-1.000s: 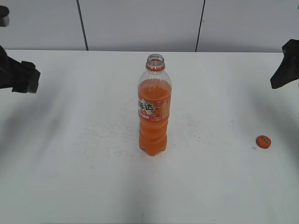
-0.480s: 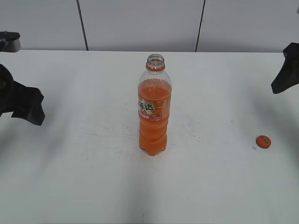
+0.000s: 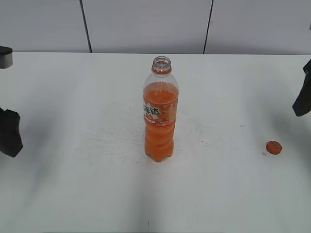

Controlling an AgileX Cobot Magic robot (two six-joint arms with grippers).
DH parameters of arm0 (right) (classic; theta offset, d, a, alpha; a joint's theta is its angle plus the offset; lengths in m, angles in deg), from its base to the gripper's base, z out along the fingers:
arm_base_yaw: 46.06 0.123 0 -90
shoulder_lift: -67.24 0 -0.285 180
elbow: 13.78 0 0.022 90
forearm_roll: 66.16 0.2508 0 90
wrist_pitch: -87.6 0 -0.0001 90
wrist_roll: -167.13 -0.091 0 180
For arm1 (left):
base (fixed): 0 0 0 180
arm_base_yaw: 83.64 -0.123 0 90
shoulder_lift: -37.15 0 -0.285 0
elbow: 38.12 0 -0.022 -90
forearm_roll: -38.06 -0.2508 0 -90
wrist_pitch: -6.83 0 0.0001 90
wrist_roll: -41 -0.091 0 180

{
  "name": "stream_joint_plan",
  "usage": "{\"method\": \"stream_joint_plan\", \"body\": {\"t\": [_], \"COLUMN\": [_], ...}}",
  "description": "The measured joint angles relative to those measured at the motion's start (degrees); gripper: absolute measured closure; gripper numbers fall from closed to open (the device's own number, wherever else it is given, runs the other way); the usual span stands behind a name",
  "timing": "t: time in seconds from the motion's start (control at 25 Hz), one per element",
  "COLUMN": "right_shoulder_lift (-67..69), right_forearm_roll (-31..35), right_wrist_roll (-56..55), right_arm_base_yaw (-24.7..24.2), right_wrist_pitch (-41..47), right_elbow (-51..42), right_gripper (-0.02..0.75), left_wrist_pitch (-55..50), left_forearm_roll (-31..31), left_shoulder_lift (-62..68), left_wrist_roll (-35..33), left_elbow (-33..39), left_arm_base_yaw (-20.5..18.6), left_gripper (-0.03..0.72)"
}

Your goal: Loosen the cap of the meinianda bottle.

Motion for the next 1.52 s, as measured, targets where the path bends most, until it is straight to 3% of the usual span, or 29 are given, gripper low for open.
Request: {"method": "stream_joint_plan", "body": {"t": [0.24, 0.68, 0.96, 1.2, 1.52], "right_shoulder_lift": [-0.1, -7.6, -20.2, -35.0, -56.3], "right_forearm_roll": [-0.3, -0.4, -0.3, -0.4, -5.7], "right_wrist_roll": [0.3, 0.4, 0.4, -0.1, -0.2], "right_arm_base_yaw": [0.0, 0.0, 0.0, 0.0, 0.0], "right_wrist_pitch": [2.0, 2.1, 2.1, 2.2, 2.5], "right_elbow": [0.0, 0.0, -3.9, -13.0, -22.0], "right_gripper": [0.224, 0.224, 0.224, 0.224, 0.224], "left_wrist_pitch": [-3.8, -3.2, -1.0, 1.5, 2.3], "left_forearm_roll": [-0.8, 2.3, 3.1, 4.4, 5.0], "left_shoulder_lift": [-8.7, -37.1, -55.7, -68.6, -75.2], "left_wrist_roll": [-1.2, -3.5, -3.5, -3.6, -3.6], "left_elbow": [2.6, 16.8, 19.5, 21.2, 21.3], "left_arm_base_yaw": [0.0, 0.0, 0.0, 0.0, 0.0], "left_gripper": [0.101, 0.103, 0.103, 0.109, 0.112]}}
